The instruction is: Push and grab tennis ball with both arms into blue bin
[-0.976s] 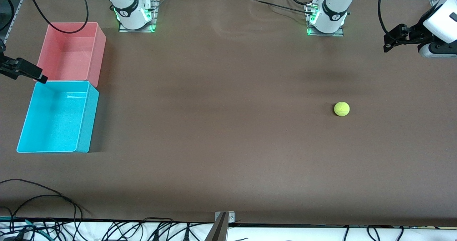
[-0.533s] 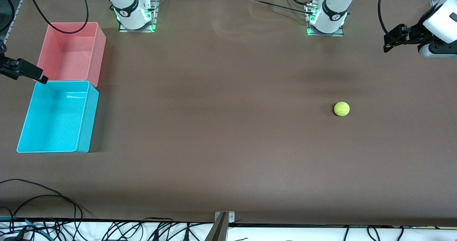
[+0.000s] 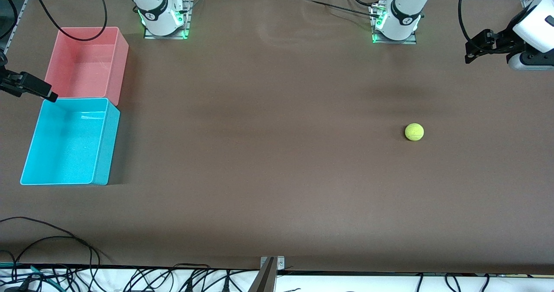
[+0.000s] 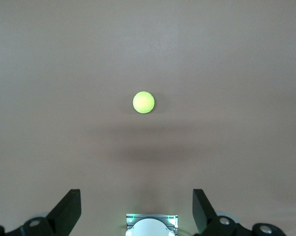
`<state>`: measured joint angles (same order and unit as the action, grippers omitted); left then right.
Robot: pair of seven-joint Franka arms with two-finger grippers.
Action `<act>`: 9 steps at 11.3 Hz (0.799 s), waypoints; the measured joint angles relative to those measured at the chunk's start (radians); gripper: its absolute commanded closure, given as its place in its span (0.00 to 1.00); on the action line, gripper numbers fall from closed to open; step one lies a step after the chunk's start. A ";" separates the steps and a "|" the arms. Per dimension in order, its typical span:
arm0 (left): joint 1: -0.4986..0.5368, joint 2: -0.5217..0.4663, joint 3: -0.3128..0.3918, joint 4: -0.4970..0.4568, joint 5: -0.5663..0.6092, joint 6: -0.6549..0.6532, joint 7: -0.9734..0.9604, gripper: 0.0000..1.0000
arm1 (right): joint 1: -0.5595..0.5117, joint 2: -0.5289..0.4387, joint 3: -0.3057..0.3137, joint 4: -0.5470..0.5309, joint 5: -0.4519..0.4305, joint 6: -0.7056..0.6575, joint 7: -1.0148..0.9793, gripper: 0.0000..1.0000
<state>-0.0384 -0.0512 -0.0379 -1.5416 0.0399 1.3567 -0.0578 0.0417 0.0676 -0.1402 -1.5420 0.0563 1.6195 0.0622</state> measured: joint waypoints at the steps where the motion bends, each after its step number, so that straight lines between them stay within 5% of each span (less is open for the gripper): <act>1: 0.001 0.002 0.000 0.000 0.000 0.008 0.000 0.00 | 0.000 0.000 0.000 0.000 0.000 0.000 0.000 0.00; 9: 0.015 -0.019 0.001 -0.090 0.000 0.085 0.000 0.00 | 0.001 0.001 0.001 0.000 0.000 -0.012 0.000 0.00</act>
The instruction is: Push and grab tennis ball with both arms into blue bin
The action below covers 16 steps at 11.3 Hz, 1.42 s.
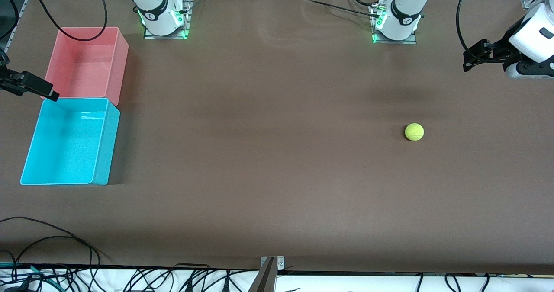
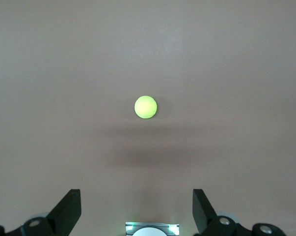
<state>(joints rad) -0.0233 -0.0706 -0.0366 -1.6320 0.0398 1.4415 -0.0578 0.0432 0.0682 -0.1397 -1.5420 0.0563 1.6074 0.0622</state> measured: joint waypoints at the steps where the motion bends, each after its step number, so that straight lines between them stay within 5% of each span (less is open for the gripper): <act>1: 0.000 -0.014 0.000 -0.036 0.000 0.020 0.000 0.00 | 0.000 0.001 0.000 0.000 0.000 -0.002 0.000 0.00; 16: 0.007 -0.072 0.000 -0.230 0.000 0.211 0.000 0.00 | 0.018 0.032 0.005 -0.001 -0.019 -0.009 -0.001 0.00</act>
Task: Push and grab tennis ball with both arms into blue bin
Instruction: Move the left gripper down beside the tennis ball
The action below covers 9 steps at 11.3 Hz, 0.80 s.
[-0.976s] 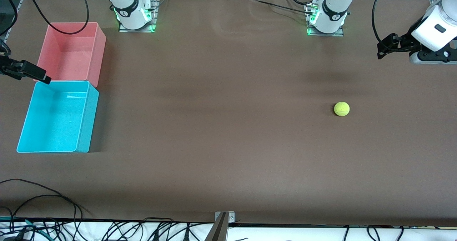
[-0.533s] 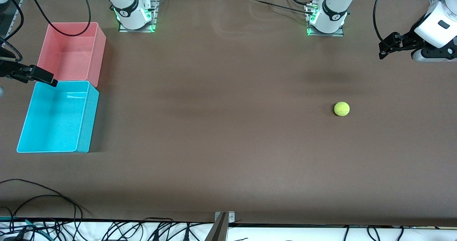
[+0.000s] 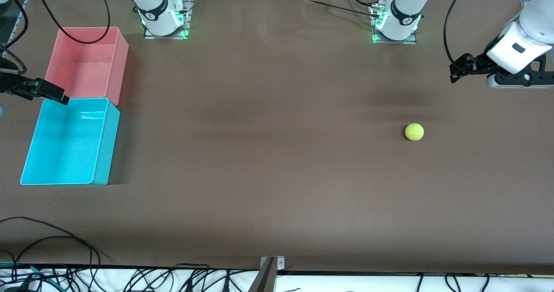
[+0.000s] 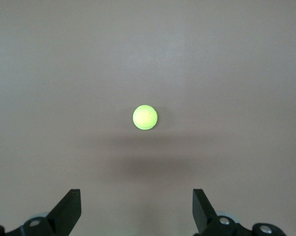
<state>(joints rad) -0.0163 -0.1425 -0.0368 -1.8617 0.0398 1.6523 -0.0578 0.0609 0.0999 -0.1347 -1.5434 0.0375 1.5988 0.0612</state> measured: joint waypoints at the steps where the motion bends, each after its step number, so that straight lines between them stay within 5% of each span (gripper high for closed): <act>1: 0.001 0.000 0.000 0.000 0.000 0.000 0.000 0.00 | 0.000 0.000 0.000 0.000 0.000 0.000 0.000 0.00; 9: 0.004 0.033 0.000 -0.111 0.000 0.087 0.000 0.00 | 0.000 0.000 0.000 0.000 0.000 -0.001 0.000 0.00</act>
<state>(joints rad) -0.0127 -0.1098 -0.0369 -1.9730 0.0398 1.7397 -0.0581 0.0609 0.0999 -0.1348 -1.5434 0.0373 1.5983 0.0612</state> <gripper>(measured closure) 0.000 0.000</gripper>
